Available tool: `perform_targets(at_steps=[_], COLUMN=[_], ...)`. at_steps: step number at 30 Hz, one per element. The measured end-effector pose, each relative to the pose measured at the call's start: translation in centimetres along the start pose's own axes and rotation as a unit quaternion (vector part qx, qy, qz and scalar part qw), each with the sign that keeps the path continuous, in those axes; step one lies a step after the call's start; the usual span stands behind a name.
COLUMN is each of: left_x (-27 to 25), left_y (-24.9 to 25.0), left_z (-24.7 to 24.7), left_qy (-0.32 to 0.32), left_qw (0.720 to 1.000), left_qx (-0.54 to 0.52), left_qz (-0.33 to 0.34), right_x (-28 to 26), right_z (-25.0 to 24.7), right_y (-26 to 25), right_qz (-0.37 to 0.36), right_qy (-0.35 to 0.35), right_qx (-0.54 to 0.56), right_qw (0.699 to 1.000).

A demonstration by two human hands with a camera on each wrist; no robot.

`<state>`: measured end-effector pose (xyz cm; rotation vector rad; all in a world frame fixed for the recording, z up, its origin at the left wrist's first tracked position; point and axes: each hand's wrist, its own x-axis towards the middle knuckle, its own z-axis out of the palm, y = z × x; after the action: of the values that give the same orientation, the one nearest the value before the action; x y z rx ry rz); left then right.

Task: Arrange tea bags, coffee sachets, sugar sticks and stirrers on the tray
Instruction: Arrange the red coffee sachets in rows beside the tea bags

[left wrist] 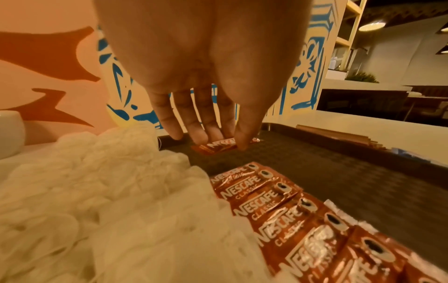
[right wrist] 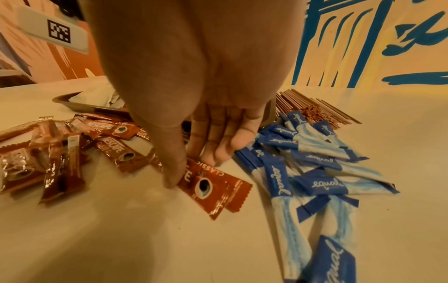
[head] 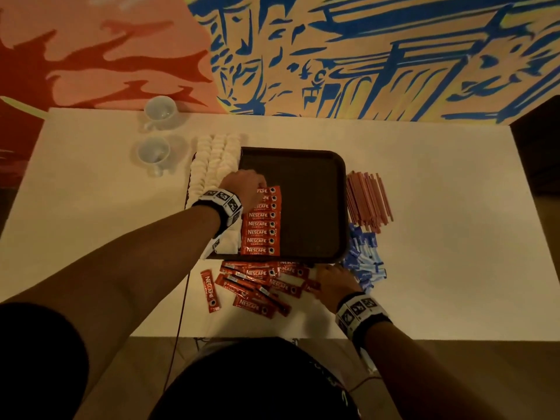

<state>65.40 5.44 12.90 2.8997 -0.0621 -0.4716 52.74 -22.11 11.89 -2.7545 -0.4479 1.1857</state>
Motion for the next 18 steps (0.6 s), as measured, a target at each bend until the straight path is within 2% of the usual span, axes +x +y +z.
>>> perform_targets(at_steps=[7,14,18], left_x=[2.8,3.2,2.4], left_y=[-0.4,-0.7,-0.6], left_z=[1.0,1.6,0.6], left_qy=[-0.014,-0.049,-0.033], left_qw=[0.999,0.998,0.999], left_qx=[0.032,0.035,-0.003], left_qz=[-0.007,-0.006,-0.009], right_x=[0.0,-0.5,-1.0], right_z=[-0.1,-0.7,-1.7], right_y=[0.3,0.6,0.0], right_qz=[0.006,0.000,-0.015], right_qy=[-0.037,-0.013,-0.009], right_qx=[-0.017,0.028,0.044], right_qw=[0.999,1.000,0.999])
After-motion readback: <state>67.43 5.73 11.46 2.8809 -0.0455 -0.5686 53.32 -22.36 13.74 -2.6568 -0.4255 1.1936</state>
